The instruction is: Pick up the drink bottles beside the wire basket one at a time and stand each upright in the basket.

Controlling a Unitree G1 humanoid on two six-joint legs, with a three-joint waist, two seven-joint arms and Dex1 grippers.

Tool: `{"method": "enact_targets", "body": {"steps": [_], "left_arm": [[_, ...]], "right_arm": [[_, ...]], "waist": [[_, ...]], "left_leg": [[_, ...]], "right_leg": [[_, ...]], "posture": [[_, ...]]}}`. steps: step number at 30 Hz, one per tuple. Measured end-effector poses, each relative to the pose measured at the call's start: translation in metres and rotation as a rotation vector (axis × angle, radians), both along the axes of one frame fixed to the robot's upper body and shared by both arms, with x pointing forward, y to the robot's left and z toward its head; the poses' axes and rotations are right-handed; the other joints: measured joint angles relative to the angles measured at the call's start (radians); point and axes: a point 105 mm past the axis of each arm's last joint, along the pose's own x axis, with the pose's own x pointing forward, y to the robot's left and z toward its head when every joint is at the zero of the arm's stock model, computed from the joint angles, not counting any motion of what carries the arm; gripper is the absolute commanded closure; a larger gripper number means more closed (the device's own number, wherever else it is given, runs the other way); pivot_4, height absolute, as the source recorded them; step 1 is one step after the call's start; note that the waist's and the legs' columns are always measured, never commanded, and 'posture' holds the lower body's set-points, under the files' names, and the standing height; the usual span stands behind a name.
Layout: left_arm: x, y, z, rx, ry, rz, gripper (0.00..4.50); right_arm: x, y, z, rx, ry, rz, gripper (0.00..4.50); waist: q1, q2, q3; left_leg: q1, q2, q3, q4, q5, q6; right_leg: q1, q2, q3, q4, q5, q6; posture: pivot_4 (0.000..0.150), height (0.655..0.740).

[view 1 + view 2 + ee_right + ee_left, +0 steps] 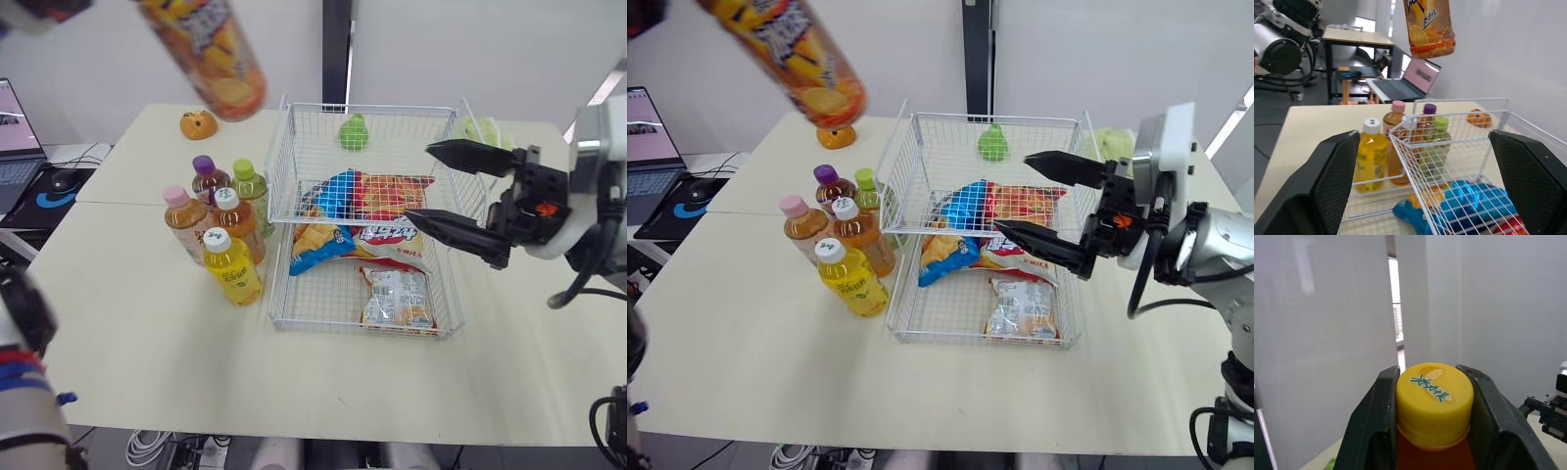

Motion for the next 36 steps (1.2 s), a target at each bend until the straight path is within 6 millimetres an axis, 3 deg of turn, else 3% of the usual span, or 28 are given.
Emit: {"method": "enact_targets", "body": {"steps": [7, 17, 26, 32, 36], "left_arm": [[0.030, -0.051, -0.011, 0.018, 0.023, -0.217, 3.12], [0.064, -0.121, -0.055, 0.104, 0.026, -0.296, 3.12], [0.089, -0.165, -0.075, 0.129, 0.022, -0.191, 3.12], [0.100, -0.189, -0.068, 0.126, 0.005, -0.096, 3.12], [0.109, -0.198, -0.075, 0.130, 0.016, -0.033, 3.12]], "right_arm": [[-0.018, -0.020, -0.004, -0.002, -0.016, -0.191, 0.00], [-0.040, -0.029, -0.012, 0.001, -0.008, -0.327, 0.00], [-0.046, -0.029, -0.008, 0.012, -0.024, -0.343, 0.00], [-0.047, -0.029, -0.004, 0.029, -0.034, -0.340, 0.00], [-0.035, -0.026, 0.005, 0.036, -0.059, -0.321, 0.00]], "waist": [[-0.008, -0.001, 0.001], [-0.007, -0.003, 0.002], [-0.003, -0.004, 0.002], [0.002, -0.005, 0.003], [-0.006, -0.005, 0.003]], "left_leg": [[0.000, 0.000, 0.000, 0.000, 0.000, 0.000], [0.000, 0.000, 0.001, 0.000, -0.001, 0.001], [0.000, 0.000, 0.001, 0.001, -0.002, 0.004], [0.000, 0.000, 0.001, 0.001, -0.002, 0.004], [0.002, 0.000, 0.004, 0.001, -0.002, 0.005]], "right_leg": [[0.000, 0.000, 0.000, 0.001, -0.002, 0.003], [0.000, 0.000, 0.001, 0.002, -0.002, 0.003], [0.000, 0.001, 0.001, 0.003, -0.002, 0.003], [0.000, 0.001, 0.001, 0.003, -0.002, 0.003], [0.001, 0.001, 0.003, 0.004, -0.001, 0.004]], "posture": [[0.150, 0.7400], [0.150, 0.7400], [0.150, 0.7400], [0.150, 0.7400], [0.150, 0.7400]]}}
